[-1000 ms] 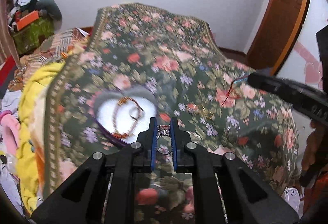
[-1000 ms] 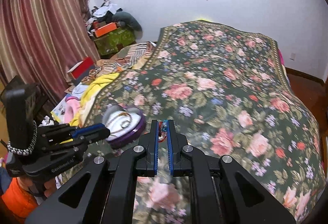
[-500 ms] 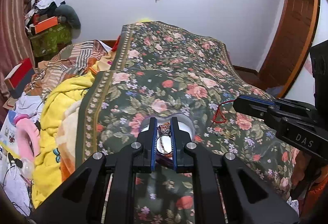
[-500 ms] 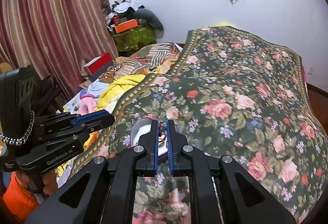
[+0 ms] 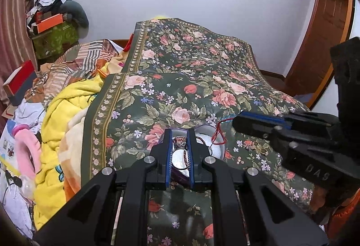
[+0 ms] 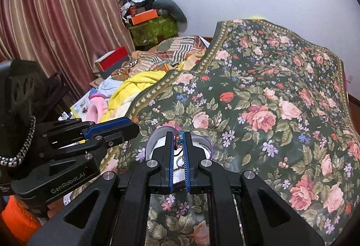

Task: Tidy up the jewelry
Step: 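Lower both items into the heart tin and open both tools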

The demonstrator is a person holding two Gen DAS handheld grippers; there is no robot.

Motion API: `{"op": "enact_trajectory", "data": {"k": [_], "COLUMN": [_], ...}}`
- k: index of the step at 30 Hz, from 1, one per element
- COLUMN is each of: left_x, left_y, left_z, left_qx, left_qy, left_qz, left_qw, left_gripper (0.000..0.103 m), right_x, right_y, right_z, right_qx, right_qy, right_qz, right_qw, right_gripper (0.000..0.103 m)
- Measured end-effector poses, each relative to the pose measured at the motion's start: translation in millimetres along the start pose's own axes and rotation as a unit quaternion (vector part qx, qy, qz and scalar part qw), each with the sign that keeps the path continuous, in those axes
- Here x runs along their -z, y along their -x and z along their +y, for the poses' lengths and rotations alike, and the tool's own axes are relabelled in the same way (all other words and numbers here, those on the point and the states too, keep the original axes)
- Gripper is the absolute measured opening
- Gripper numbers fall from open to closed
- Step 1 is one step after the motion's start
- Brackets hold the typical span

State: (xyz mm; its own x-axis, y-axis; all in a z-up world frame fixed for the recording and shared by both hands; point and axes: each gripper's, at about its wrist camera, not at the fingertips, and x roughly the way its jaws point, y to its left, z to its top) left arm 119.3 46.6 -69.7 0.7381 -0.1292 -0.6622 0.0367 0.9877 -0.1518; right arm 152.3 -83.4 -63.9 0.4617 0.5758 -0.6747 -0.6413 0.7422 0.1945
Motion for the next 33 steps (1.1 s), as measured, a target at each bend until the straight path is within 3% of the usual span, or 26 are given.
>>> {"op": "enact_trajectory", "data": {"k": [15,24,26,28,30,33], "left_x": [8,8,8,7,7,5], "left_y": [-42,-44,-44,-42,-40,-35], "left_z": [1,1,1,1,2,3], "left_qx": [0.008,0.007,0.007,0.005,0.004,0.001], "left_qy": [0.003,0.008,0.008,0.009,0.011,0.012], "left_qz": [0.042,0.045,0.045,0.044,0.043,0.040], "left_qw": [0.9991,0.9989,0.9989,0.9990,0.9990,0.9991], "left_gripper": [0.011,0.011,0.011,0.011,0.011,0.011], "right_x": [15,17,16,16,15,12], "right_y": [-35,-36,-35,-33,-28,-21], "right_z": [-15,-14,-14,-15,-15,-16], "right_qx": [-0.003,0.006,0.009,0.015,0.023,0.030], "right_qy": [-0.016,-0.004,-0.005,-0.010,-0.011,-0.008], "right_qz": [0.042,0.048,0.047,0.041,0.030,0.020], "right_qw": [0.999,0.999,0.999,0.999,0.999,0.999], "right_gripper": [0.007,0.007,0.015,0.034,0.044,0.045]}}
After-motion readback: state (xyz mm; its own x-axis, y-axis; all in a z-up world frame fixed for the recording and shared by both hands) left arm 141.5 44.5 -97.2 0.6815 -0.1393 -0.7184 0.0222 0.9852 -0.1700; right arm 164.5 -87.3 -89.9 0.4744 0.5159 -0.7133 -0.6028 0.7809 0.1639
